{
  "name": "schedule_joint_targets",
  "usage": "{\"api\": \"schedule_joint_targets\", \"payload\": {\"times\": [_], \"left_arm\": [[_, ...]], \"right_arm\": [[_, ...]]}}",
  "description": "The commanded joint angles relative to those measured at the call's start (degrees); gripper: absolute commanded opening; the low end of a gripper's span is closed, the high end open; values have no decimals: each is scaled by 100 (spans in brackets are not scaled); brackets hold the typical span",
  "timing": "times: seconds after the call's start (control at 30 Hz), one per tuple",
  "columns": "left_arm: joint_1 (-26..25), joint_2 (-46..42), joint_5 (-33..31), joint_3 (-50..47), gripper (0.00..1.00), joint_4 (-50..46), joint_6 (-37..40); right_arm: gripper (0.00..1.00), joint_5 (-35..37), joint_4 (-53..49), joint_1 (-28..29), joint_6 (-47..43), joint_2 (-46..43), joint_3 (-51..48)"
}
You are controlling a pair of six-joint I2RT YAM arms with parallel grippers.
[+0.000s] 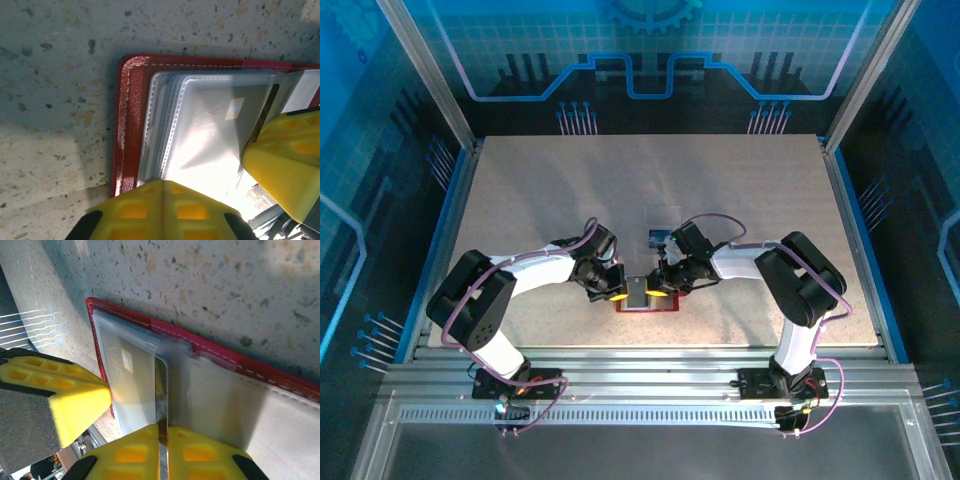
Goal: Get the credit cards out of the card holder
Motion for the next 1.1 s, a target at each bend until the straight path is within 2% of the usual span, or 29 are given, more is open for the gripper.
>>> {"api": "schedule_joint_targets", "payload": {"times": [0.0,0.47,1.07], "left_arm": [[35,156,-49,82,2,-252,124],[42,149,-71,64,2,-260,122],[36,48,-31,116,3,-269,115]], "right_arm": [[9,10,-128,20,-50,-134,8],[1,205,-634,-163,-365,-430,-49],[1,1001,-2376,-346,-1281,-810,450]]}}
